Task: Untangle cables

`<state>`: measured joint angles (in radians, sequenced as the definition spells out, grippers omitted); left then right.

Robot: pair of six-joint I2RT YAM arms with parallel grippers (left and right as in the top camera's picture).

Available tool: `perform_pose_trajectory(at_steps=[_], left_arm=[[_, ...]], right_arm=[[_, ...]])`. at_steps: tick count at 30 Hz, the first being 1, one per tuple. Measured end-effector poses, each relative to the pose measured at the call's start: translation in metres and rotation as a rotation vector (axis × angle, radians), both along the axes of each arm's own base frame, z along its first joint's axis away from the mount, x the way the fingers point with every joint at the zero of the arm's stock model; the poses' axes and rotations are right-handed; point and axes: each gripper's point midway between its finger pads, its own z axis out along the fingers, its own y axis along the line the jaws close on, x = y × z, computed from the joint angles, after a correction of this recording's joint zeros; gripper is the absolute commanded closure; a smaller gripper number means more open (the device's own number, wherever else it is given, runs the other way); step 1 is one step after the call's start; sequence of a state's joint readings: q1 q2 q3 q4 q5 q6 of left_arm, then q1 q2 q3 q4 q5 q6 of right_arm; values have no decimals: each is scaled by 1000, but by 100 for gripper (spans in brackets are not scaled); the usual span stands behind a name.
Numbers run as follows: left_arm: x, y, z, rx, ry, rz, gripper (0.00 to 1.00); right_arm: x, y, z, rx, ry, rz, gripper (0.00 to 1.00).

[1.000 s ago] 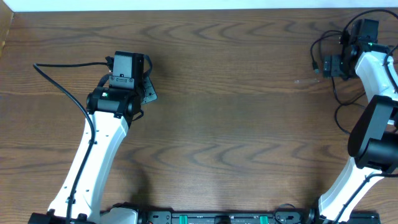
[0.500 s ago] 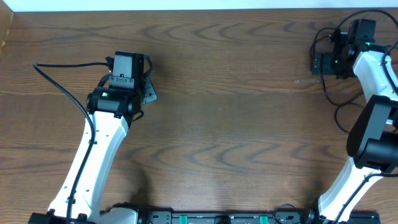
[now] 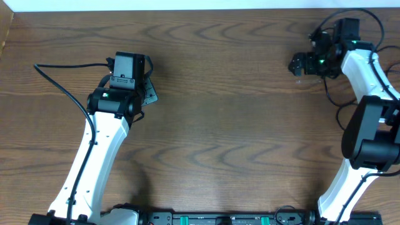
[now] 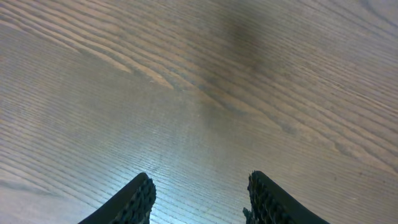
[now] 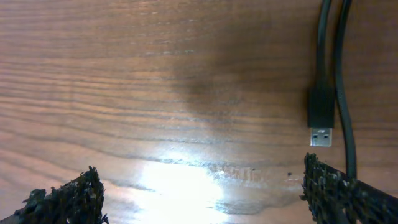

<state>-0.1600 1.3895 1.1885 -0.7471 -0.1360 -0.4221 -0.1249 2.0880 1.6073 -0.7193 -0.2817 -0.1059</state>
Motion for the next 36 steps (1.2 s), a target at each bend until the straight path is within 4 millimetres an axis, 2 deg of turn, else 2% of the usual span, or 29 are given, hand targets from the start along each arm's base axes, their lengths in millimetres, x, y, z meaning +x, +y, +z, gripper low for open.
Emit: perform_pose_trajectory(at_steps=[6, 10, 14, 20, 27, 36], left_arm=[[-1, 0, -1, 1, 5, 0, 51], [-1, 0, 0, 1, 3, 0, 51], [-1, 0, 0, 1, 3, 0, 51], [-1, 0, 0, -1, 3, -1, 51], [-1, -5, -1, -25, 6, -15, 51], [0, -6, -3, -28, 13, -17, 50]], right_arm=[[3, 8, -1, -50, -9, 23, 1], [-4, 27, -1, -7, -2, 112, 1], [-13, 56, -1, 6, 5, 242, 1], [-3, 72, -9, -78, -33, 313, 1], [13, 62, -49, -123, -31, 298, 1], [29, 36, -56, -183, -66, 243, 1]])
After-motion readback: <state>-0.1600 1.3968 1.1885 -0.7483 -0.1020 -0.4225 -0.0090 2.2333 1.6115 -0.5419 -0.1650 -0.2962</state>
